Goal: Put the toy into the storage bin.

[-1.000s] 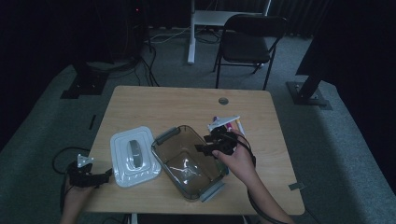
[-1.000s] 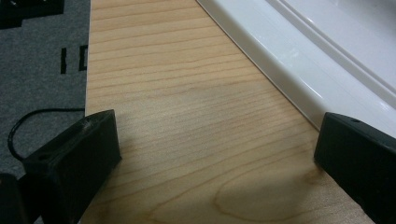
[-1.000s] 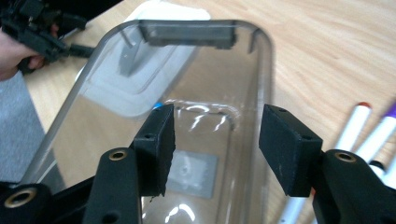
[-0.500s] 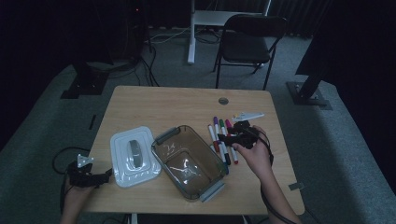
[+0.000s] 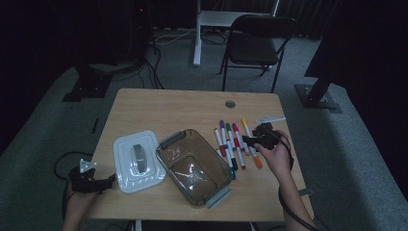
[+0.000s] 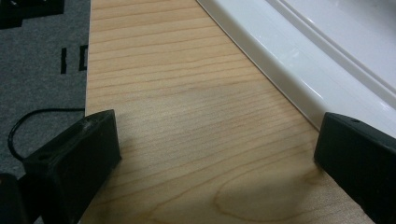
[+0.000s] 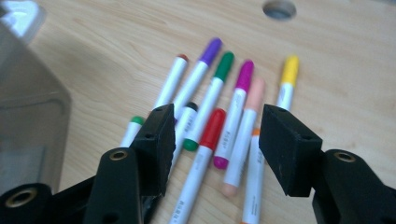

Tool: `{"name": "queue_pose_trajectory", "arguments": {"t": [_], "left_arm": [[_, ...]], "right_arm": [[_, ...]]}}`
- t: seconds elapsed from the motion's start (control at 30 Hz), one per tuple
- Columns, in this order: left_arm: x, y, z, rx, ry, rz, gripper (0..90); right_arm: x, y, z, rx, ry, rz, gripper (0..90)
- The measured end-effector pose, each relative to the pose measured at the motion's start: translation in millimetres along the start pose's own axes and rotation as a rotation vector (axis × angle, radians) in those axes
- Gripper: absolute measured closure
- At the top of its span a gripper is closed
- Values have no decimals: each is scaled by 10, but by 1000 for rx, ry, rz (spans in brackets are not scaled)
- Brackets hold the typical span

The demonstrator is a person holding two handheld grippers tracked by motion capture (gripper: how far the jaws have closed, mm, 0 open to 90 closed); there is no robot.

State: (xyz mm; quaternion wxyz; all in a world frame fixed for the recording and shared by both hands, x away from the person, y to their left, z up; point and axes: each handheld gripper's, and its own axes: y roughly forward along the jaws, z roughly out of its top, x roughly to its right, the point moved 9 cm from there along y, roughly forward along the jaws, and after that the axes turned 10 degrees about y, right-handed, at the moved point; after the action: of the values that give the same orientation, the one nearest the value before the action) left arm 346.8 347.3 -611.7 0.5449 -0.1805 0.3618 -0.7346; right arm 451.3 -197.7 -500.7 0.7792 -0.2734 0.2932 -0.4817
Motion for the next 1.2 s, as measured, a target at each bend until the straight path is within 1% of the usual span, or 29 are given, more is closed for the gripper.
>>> {"name": "queue_pose_trajectory", "arguments": {"t": [0.03, 0.07, 0.1, 0.17, 0.2, 0.27, 0.3, 0.33, 0.4, 0.5, 0.57, 0.63, 0.67, 0.7, 0.73, 0.8, 0.87, 0.93, 1.0, 1.1, 1.17, 1.2], "left_arm": [[0, 0, 0, 0, 0, 0, 7], [0, 0, 0, 0, 0, 0, 7], [0, 0, 0, 0, 0, 0, 7], [0, 0, 0, 0, 0, 0, 7], [0, 0, 0, 1, 0, 0, 7], [0, 0, 0, 0, 0, 0, 7], [0, 0, 0, 0, 0, 0, 7], [0, 0, 0, 0, 0, 0, 7], [0, 0, 0, 0, 0, 0, 7], [0, 0, 0, 0, 0, 0, 7], [0, 0, 0, 0, 0, 0, 7], [0, 0, 0, 0, 0, 0, 7], [0, 0, 0, 0, 0, 0, 7], [0, 0, 0, 0, 0, 0, 7], [0, 0, 0, 0, 0, 0, 7], [0, 0, 0, 0, 0, 0, 7], [0, 0, 0, 0, 0, 0, 7], [0, 0, 0, 0, 0, 0, 7], [0, 0, 0, 0, 0, 0, 7], [0, 0, 0, 0, 0, 0, 7], [0, 0, 0, 0, 0, 0, 7], [0, 0, 0, 0, 0, 0, 7]], "right_arm": [[48, 27, -1, -5, 27, -13, 456], [101, 54, 4, -7, 33, -35, 454], [148, 91, 5, -13, 49, -43, 455], [219, 162, 19, -14, 78, -36, 457], [251, 204, 32, -13, 68, -33, 463], [324, 289, 44, -24, 66, -38, 489], [351, 335, 53, -28, 63, -31, 495], [377, 384, 70, -20, 66, -22, 503], [448, 479, 79, -32, 71, -36, 502], [555, 604, 112, -35, 65, -74, 463], [615, 674, 140, -35, 74, -89, 459], [648, 743, 152, -55, 76, -100, 443], [661, 774, 162, -61, 59, -110, 447], [663, 805, 173, -64, 52, -115, 448], [656, 835, 173, -81, 66, -111, 448], [680, 893, 173, -105, 75, -129, 467], [695, 956, 167, -120, 100, -123, 488], [723, 1009, 155, -130, 111, -128, 502], [762, 1049, 136, -143, 139, -144, 508], [797, 1090, 127, -150, 147, -147, 537], [824, 1096, 115, -166, 139, -166, 569], [833, 1101, 112, -170, 135, -171, 570]]}}
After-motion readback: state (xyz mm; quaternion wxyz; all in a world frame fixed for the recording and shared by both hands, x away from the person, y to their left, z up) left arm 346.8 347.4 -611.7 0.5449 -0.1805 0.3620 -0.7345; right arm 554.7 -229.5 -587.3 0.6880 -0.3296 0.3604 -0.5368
